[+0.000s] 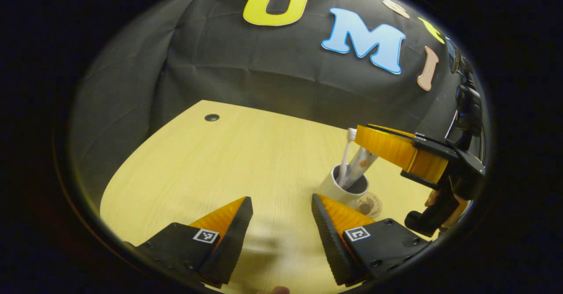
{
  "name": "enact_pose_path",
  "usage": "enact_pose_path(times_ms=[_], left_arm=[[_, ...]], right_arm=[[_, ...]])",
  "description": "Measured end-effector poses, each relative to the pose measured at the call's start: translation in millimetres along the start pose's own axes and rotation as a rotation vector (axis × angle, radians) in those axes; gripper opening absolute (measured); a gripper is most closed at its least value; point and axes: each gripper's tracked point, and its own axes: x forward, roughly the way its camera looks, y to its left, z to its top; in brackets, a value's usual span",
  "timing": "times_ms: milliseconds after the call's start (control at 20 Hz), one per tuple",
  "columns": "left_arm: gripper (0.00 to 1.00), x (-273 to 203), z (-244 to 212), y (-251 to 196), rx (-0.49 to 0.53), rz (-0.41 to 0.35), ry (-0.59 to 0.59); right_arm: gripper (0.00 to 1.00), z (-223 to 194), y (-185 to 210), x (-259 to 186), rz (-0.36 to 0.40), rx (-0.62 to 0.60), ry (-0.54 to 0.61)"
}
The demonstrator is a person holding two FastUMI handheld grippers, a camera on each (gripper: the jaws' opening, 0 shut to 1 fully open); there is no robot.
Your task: Put the toothbrush and toothpaste on the desktop into the cup, then pick up the cup and place it on the coaster on the desktop.
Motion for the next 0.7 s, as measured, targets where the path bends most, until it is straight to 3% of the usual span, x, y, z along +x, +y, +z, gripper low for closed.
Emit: enact_pose_path(times_ms=[100,250,350,700], left_arm=[[0.89,1,0,-1,0.004,-0.002,0.002],[0.89,1,-3,-2,0.013,0.003,0.009],[0.89,0,-1,-5,0.021,0.002,0.016],[0.88,-2,-9,-26,0.009,-0.047,0.034]], right_arm=[[0.45,0,-1,-3,-0.005,0.007,0.0],[0.46,5,-5,-6,-0.017,0.017,-0.014],[0.72,9,-6,-16,-0.026,0.029,-0.021],[0.78,18,-27,-42,-0.09,0.055,-0.026]])
